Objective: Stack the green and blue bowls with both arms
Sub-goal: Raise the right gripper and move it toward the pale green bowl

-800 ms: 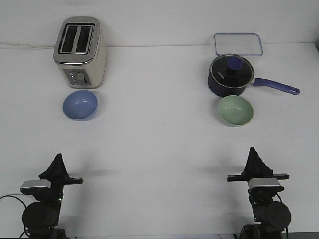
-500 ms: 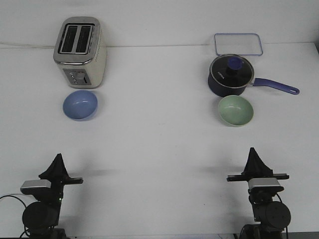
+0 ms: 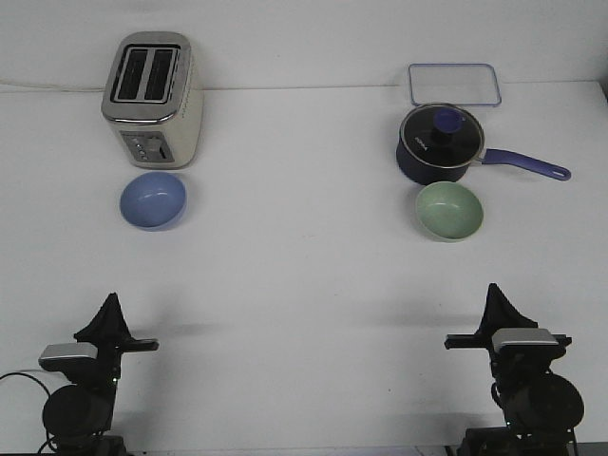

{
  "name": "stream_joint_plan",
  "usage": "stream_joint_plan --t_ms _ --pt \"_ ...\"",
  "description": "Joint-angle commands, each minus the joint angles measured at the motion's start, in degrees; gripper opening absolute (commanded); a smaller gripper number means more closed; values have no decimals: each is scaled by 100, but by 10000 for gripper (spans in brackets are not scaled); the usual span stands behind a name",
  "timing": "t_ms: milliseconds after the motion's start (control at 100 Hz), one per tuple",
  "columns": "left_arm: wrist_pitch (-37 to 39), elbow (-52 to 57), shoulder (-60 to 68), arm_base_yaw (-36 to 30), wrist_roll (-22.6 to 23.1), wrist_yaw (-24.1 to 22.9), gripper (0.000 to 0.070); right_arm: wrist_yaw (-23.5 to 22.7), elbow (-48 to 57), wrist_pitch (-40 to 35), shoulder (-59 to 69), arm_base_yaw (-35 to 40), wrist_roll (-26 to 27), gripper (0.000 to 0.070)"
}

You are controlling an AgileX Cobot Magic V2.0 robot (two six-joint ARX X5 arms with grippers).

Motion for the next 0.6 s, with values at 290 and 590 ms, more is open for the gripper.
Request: stream_joint_plan --t_ms 290,590 --pt "55 -111 -7 -2 87 7 11 452 2839 -2857 2247 -13 79 4" --pt "55 -111 -7 -2 87 7 11 435 3906 -3558 3405 -13 87 4"
